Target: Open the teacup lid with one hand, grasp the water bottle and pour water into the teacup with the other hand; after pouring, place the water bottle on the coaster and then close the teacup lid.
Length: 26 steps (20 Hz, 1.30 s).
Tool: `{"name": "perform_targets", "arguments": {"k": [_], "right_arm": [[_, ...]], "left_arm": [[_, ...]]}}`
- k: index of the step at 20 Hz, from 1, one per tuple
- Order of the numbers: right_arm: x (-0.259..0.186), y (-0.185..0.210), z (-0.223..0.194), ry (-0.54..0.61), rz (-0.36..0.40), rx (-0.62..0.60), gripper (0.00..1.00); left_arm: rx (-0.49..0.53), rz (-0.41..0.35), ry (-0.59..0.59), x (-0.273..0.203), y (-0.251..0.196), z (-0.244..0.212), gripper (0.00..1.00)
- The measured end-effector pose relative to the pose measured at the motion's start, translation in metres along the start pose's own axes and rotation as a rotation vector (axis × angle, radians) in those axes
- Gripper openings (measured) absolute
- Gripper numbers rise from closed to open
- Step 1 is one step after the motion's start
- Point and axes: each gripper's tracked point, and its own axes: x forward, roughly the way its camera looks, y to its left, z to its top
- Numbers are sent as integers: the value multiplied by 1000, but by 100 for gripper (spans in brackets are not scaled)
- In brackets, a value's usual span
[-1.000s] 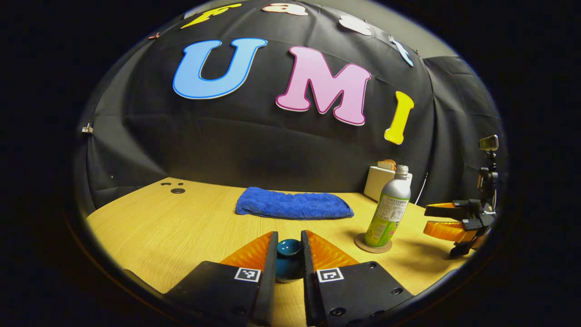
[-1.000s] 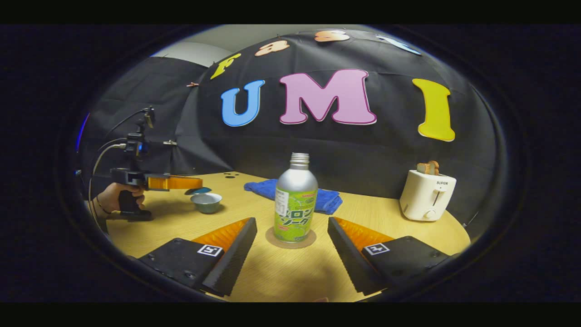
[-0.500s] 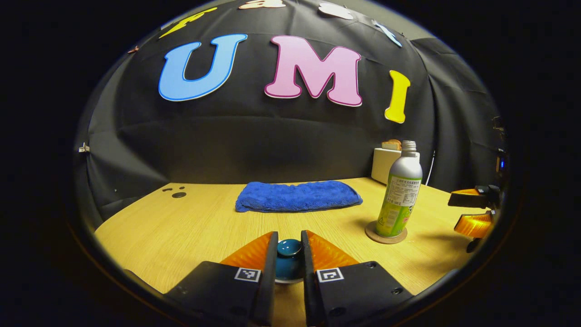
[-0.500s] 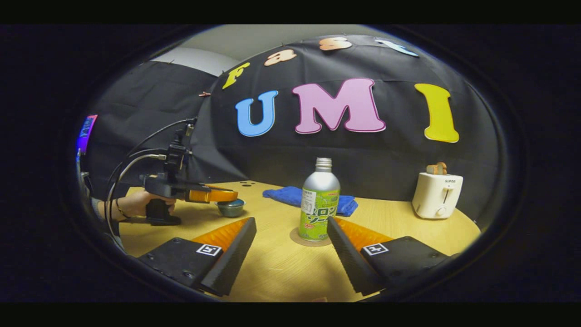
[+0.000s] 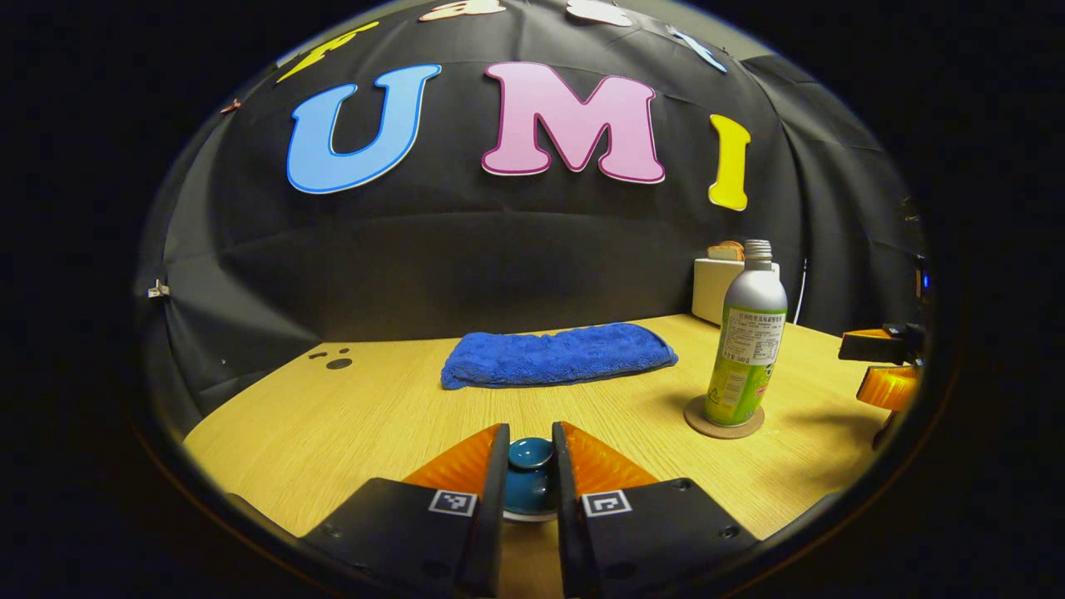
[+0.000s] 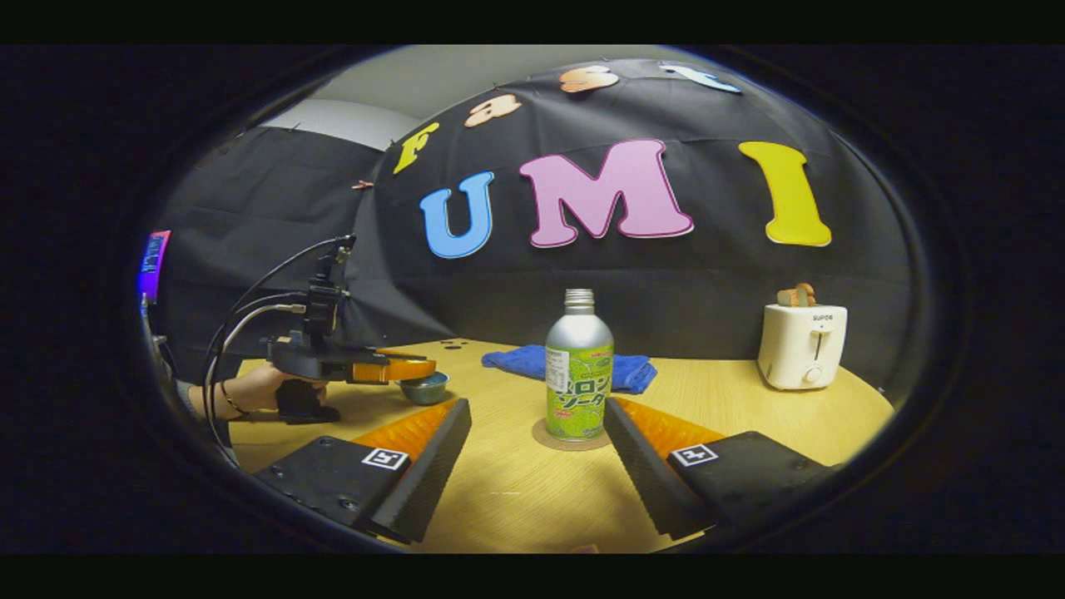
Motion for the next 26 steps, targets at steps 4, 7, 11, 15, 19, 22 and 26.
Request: {"name": "perform_targets", "arguments": {"k": [4, 7, 11, 15, 19, 22, 26], "right_arm": [[1, -4, 0, 0, -17, -1, 99], [7, -8, 0, -2, -50, -2, 99], [6, -12, 0, -5, -106, -4, 99], [8, -6, 6, -7, -153, -6, 99], [9, -8, 6, -10, -230, -8, 99], [7, -8, 2, -11, -235, -8, 98], [7, -9, 2, -11, -234, -7, 98]], "left_arm": [[4, 20, -1, -7, 1, -2, 43], [-18, 14, -24, -20, -1, -1, 65], [-83, 25, -76, -42, -1, 3, 89], [-94, 45, -136, -60, -7, 7, 92], [-48, 42, -188, -72, -24, 14, 94], [-50, 70, -188, -76, -25, 11, 94], [-50, 71, -188, -76, -25, 12, 94]]}}
